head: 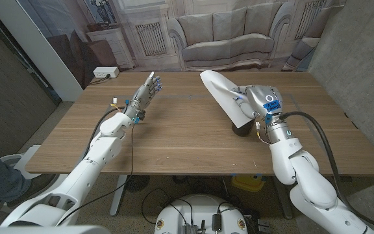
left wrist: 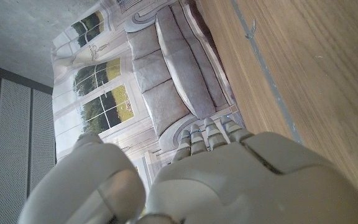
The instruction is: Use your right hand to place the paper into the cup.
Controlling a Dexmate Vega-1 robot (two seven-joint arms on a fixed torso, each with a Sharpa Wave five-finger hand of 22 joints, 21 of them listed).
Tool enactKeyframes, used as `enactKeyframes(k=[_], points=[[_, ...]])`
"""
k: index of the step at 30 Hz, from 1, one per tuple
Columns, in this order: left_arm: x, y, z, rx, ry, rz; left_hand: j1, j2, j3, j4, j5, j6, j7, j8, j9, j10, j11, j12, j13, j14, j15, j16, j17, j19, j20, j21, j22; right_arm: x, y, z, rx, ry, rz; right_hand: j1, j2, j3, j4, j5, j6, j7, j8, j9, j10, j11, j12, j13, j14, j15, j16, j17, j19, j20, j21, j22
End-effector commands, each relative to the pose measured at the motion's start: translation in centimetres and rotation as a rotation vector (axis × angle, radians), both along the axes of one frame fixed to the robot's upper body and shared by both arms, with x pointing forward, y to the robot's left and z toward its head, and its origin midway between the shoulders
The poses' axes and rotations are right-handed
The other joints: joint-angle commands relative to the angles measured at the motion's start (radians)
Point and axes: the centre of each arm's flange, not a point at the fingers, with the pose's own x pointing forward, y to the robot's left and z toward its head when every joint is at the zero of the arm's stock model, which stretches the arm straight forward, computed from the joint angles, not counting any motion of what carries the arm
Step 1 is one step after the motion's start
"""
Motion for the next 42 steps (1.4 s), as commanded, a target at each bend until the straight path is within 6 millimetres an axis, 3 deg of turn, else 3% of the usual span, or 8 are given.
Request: enactKeyframes(k=[1,42], points=[[0.3,-0.5,-0.1,0.004,0.007,-0.007,0.004,0.006,-0.007,0.002,-0.005,0.008,0.002,0.007,0.002,0.002,-0.008,0.0,0.002,-0.009,0.0,-0.002,0.004,-0.009,-0.058,0.004,0.005,0.0,-0.8,-0.8,0.021,0.027,-0.027,-0.006,-0.001,-0.005,-0.001,0.002,0.007,0.004,-0.001,0.001,0.0,0.006,-0.006,0.001,-0.004,-0.057,-0.002,0.003,-0.007,-0.096,0.006,0.003],[1.0,-1.3,0.5,0.024,0.017,-0.011,0.006,0.009,-0.012,0.002,-0.004,0.009,0.0,0.007,0.002,0.001,-0.007,0.0,0.002,-0.01,0.0,-0.002,0.004,-0.011,-0.054,0.003,0.005,1.4,-2.6,-2.8,0.103,0.117,-0.082,-0.051,-0.015,-0.03,0.019,0.002,-0.002,0.013,-0.008,0.0,-0.011,0.017,-0.019,0.002,-0.018,-0.054,-0.012,0.0,-0.019,-0.094,0.01,-0.001]])
